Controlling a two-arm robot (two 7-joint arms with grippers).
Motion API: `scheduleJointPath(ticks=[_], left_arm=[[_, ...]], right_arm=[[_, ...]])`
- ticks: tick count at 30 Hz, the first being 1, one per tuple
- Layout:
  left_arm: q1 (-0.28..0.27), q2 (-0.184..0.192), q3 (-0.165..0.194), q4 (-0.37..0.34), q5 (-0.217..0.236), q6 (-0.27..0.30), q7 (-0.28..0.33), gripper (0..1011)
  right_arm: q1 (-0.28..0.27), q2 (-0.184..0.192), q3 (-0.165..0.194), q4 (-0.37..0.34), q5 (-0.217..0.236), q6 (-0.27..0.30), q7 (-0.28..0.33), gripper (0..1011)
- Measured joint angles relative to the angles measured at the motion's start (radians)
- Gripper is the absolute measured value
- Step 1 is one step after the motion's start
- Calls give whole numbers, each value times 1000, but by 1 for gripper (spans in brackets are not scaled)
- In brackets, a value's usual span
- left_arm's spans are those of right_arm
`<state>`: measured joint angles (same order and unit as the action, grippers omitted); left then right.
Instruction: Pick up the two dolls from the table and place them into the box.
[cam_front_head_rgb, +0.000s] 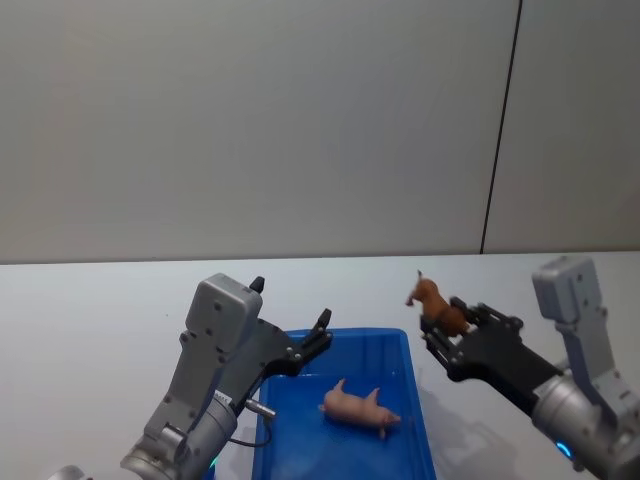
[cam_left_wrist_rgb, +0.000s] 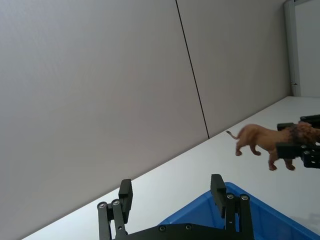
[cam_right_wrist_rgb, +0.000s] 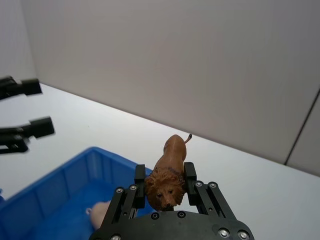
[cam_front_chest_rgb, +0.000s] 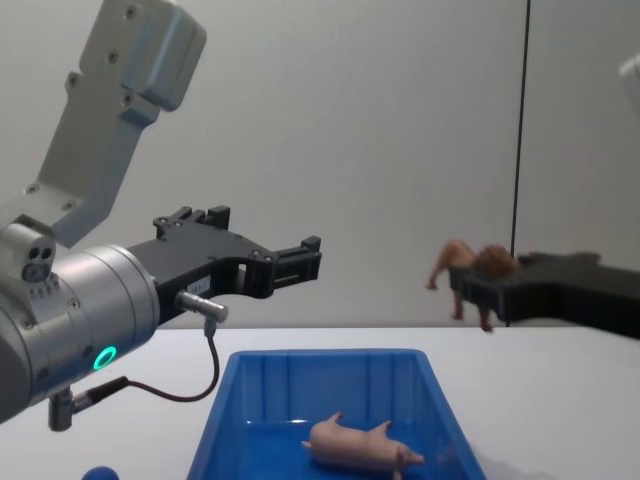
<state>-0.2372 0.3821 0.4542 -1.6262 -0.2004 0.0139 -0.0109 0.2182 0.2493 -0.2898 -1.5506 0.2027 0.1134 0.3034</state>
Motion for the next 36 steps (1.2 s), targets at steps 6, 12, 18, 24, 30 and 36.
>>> scheduleJointPath(ticks=[6, 12, 18, 24, 30, 36], left_arm=[[0, 0, 0, 0, 0, 0, 0, 1000], [0, 0, 0, 0, 0, 0, 0, 1001], [0, 0, 0, 0, 0, 0, 0, 1001], [0, 0, 0, 0, 0, 0, 0, 1001], [0, 0, 0, 0, 0, 0, 0, 1000], [0, 0, 0, 0, 0, 0, 0, 1000]], right_arm=[[27, -19, -9, -2, 10, 20, 36, 438], [51, -43, -26, 18, 18, 59, 76, 450], [61, -56, -39, 36, 18, 80, 99, 644], [63, -58, -44, 44, 19, 92, 110, 813], [56, -47, -39, 38, 26, 92, 109, 978], [36, -20, -21, 17, 43, 82, 91, 1001]])
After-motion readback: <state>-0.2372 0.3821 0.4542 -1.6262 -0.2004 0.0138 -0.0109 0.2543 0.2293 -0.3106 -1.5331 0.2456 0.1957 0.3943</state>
